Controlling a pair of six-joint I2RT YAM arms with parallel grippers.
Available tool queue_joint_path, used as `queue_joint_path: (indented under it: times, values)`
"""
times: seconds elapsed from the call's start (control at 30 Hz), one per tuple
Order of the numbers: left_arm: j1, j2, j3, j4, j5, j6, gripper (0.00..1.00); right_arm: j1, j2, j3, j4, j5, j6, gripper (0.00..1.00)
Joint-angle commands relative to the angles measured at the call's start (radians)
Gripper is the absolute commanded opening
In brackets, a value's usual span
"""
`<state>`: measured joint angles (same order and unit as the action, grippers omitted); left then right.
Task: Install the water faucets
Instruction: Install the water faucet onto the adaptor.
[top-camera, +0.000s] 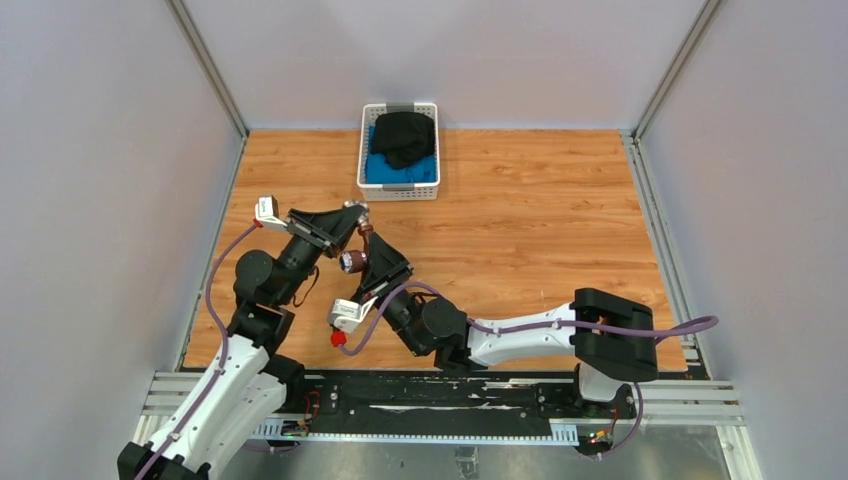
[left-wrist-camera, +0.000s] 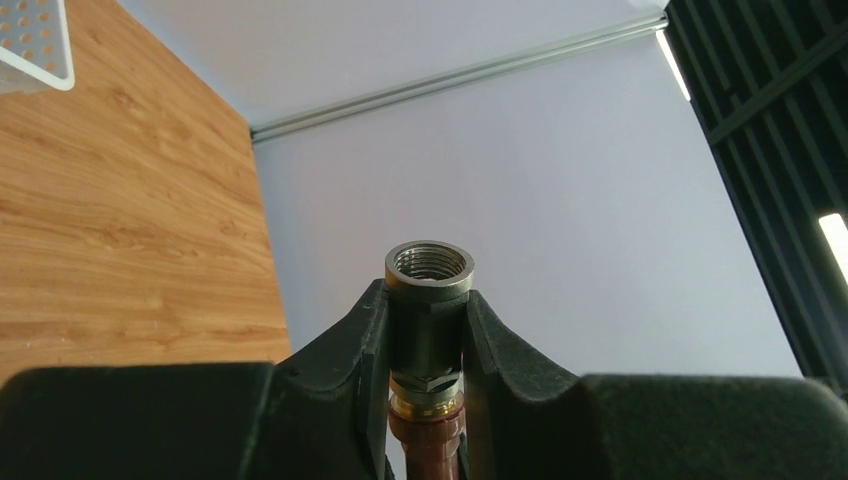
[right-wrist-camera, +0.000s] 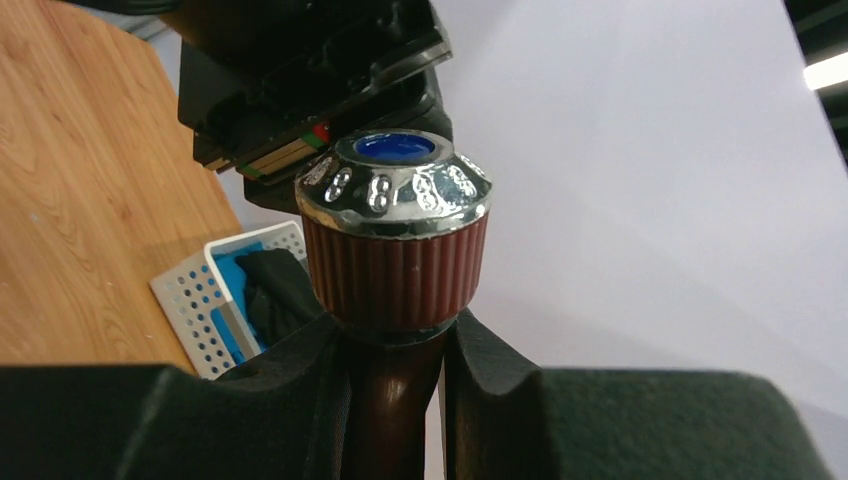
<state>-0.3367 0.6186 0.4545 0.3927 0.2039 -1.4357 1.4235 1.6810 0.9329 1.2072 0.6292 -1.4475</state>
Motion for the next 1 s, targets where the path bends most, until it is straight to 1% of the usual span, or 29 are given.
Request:
queue_joint_path:
  times: [0.0, 0.07, 0.2, 0.37, 0.5, 0.67, 0.8, 0.97]
  values:
    - [-0.016, -0.037, -0.022, 0.143, 0.095, -0.062, 0.00, -0.019, -0.035, 0.027, 0.004, 0.046, 0.203, 0.00]
    - [-0.017, -0.037, -0.036, 0.172, 0.088, -0.074, 0.00, -0.022, -0.041, 0.029, -0.004, 0.036, 0.277, 0.00]
    - [-0.018, -0.032, -0.063, 0.248, 0.079, -0.112, 0.00, -0.026, -0.031, 0.021, 0.059, 0.036, 0.331, 0.00]
    - [-0.017, -0.069, -0.083, 0.267, 0.031, -0.086, 0.00, -0.037, -0.059, 0.000, 0.092, 0.025, 0.484, 0.00]
    - [-0.017, -0.072, -0.104, 0.319, 0.018, -0.087, 0.00, -0.040, -0.065, -0.006, 0.137, 0.031, 0.567, 0.00]
    - [-0.018, -0.074, -0.113, 0.335, 0.008, -0.084, 0.00, -0.053, -0.081, -0.017, 0.121, 0.016, 0.719, 0.00]
    - [-0.018, -0.068, -0.156, 0.422, -0.007, -0.106, 0.00, -0.069, -0.086, -0.037, 0.152, 0.016, 0.811, 0.00]
    - [-0.018, -0.080, -0.182, 0.439, -0.033, -0.097, 0.00, -0.103, -0.110, -0.061, 0.120, -0.017, 0.998, 0.00]
